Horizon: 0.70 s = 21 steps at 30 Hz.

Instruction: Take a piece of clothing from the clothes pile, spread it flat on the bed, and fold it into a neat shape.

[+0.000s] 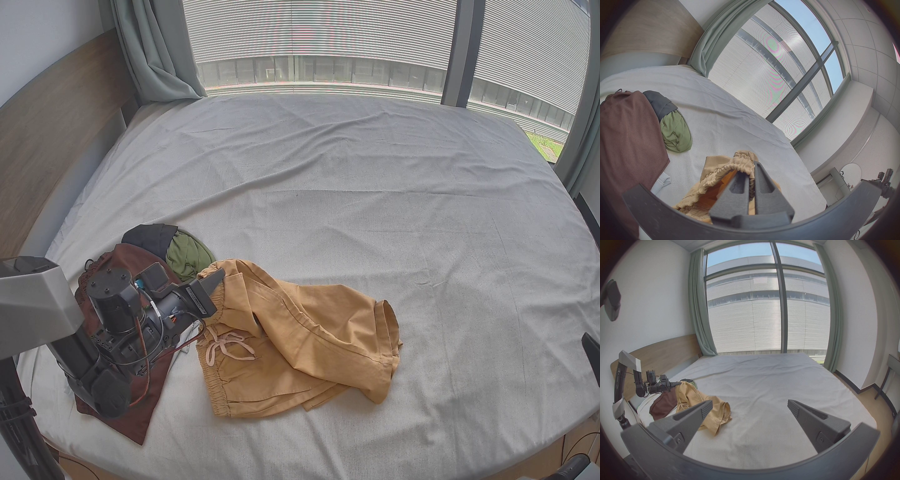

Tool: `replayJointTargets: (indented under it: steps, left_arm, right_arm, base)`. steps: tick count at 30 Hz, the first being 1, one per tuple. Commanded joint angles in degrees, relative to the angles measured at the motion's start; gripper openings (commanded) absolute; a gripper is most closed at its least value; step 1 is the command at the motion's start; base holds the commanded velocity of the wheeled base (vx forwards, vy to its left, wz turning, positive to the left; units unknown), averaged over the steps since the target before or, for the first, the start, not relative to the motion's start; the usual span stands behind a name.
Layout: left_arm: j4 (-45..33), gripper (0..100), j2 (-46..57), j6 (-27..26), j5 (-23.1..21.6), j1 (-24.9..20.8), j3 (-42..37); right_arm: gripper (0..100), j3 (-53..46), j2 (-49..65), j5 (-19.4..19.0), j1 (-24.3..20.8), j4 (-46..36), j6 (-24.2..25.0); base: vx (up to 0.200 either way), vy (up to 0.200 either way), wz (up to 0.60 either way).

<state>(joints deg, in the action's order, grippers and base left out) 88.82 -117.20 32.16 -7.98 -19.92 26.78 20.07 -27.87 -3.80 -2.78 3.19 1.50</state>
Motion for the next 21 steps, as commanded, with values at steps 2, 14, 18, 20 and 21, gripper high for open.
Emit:
replayJointTargets:
  steps: [2, 14, 18, 20, 21]
  left_arm:
    - [0.04, 0, 0.31, 0.10, -0.01, -0.03, -0.06]
    - [0.04, 0, -0.13, 0.10, -0.01, -0.03, -0.06]
    - [0.04, 0, 0.04, 0.10, -0.01, -0.12, -0.15]
    - [0.04, 0, -0.05, 0.10, -0.01, -0.12, -0.15]
    - [0.04, 0, -0.13, 0.10, -0.01, -0.03, -0.15]
  right_arm:
    - [100, 1.03, -9.66, -2.61, -0.12, 0.85, 0.08]
    - [100, 2.08, -17.31, -11.31, -0.65, 1.38, -0.53]
    - [100, 3.84, -19.42, -14.83, -0.65, 1.29, -0.53]
    - [100, 4.37, -20.30, -15.18, -0.74, 1.38, -0.62]
    - [100, 5.07, -21.35, -15.71, -1.09, 1.38, -0.62]
  base:
    - [0.000, 0.000, 0.00]
    - [0.000, 0.000, 0.00]
    - [0.000, 0.000, 0.00]
    - [0.000, 0.000, 0.00]
    - [0.000, 0.000, 0.00]
